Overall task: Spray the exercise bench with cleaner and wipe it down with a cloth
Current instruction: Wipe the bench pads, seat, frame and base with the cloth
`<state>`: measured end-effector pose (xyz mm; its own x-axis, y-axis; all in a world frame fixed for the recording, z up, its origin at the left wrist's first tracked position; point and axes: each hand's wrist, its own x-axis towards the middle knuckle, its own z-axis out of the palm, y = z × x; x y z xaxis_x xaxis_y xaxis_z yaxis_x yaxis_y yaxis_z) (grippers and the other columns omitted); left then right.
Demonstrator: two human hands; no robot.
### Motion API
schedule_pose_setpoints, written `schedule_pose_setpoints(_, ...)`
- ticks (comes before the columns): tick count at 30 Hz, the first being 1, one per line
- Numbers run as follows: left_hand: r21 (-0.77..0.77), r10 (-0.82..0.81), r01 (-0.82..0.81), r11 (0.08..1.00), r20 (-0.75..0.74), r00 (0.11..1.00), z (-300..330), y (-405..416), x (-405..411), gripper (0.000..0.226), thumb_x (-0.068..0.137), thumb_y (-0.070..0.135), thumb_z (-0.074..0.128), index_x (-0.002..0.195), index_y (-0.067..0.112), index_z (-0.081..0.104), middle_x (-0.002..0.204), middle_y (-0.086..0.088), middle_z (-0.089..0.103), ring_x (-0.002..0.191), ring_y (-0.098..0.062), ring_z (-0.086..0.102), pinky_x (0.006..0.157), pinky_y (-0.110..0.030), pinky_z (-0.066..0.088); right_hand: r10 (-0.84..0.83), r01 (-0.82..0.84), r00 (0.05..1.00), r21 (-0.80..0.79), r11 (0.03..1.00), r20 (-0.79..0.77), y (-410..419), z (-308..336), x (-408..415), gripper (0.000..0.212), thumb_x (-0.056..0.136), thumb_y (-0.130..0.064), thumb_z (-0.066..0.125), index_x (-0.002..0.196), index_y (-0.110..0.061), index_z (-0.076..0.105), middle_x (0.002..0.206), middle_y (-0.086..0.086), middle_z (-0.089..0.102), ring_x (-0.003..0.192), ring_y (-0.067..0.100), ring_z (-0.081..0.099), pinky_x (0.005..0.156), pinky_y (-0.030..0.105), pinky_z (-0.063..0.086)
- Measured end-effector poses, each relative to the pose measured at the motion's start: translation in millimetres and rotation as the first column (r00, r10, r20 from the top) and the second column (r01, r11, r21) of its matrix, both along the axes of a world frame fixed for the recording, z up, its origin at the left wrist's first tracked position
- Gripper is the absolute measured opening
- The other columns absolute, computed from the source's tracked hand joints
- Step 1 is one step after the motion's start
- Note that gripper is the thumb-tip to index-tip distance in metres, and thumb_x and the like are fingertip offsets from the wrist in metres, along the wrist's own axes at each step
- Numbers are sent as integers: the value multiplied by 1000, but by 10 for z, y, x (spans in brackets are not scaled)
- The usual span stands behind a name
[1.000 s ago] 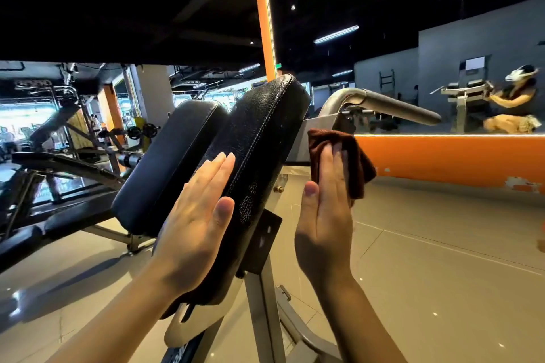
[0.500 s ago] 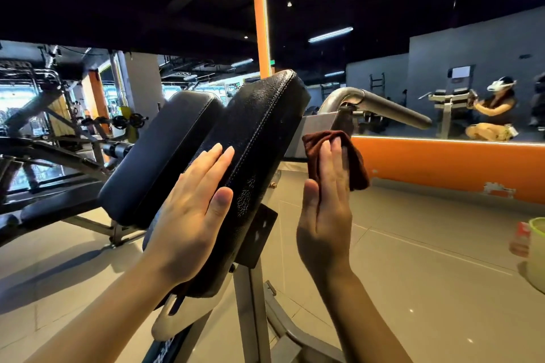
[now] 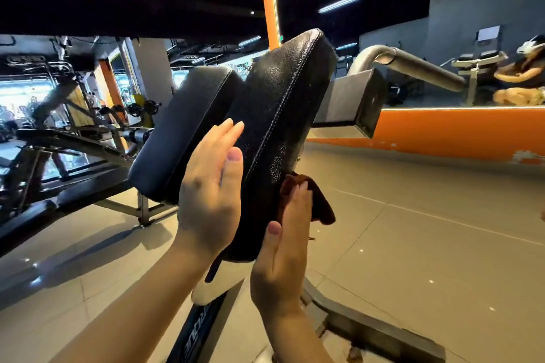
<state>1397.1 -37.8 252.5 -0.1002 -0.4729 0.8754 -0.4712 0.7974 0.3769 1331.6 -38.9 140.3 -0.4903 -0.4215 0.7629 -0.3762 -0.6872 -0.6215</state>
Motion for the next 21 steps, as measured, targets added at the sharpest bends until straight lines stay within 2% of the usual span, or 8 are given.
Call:
schedule_pose_setpoints(5,-36,21,-20,999,25,999,-14,11,-1,49,100,38,24,135,17,52,143,1,50,137,-7,39,115,-35,28,-32,31,997,-17,999,-73,70,-169,-19,49,107,-39,21,154,-28,15,162,-9,19,150,14,16,120,24,16)
schedule_pose_setpoints(9,-59,65,-62,996,49,997,-17,3,-10,51,100,37,23,135,16,53,145,1,47,136,-5,37,115,-29,26,-27,27,999,-13,1000,20,-115,158,-248,49,105,-30,27,151,-18,17,158,-7,23,149,8,16,119,20,17)
schedule_pose_setpoints(11,-52,101,-98,994,61,993,-12,-11,-13,51,100,38,23,135,19,53,150,2,40,138,-6,34,116,-26,23,-51,51,999,-29,998,15,-105,123,-214,49,104,-25,29,150,-10,18,157,-4,24,149,13,16,119,22,16)
schedule_pose_setpoints(13,-37,94,-92,995,47,995,-5,-16,-17,47,99,42,23,134,28,51,152,3,35,139,-7,32,116,-24,22,-78,76,996,-46,996,-53,-14,-115,-76,49,106,-27,27,152,-12,17,161,-6,19,150,18,16,121,27,16)
schedule_pose_setpoints(15,-22,79,-78,997,41,996,-9,-15,-14,43,99,43,23,132,34,49,152,5,35,139,-4,31,114,-18,21,-69,65,993,-43,997,-100,97,-321,46,49,107,-32,24,155,-25,14,162,-14,13,150,18,16,121,27,16)
schedule_pose_setpoints(17,-31,92,-90,995,67,994,-11,-10,-11,49,99,41,23,134,25,52,151,5,38,138,0,30,112,-14,19,-70,68,992,-16,998,-107,108,-339,38,48,107,-34,23,154,-24,15,162,-15,14,149,16,17,120,27,18)
schedule_pose_setpoints(21,-72,145,-136,988,140,979,-9,8,-16,48,97,40,31,133,19,54,141,8,48,139,-7,33,116,-22,21,-19,19,1000,-12,1000,-14,-52,-1,-207,48,105,-29,29,151,-17,19,157,-2,27,148,9,21,119,28,24)
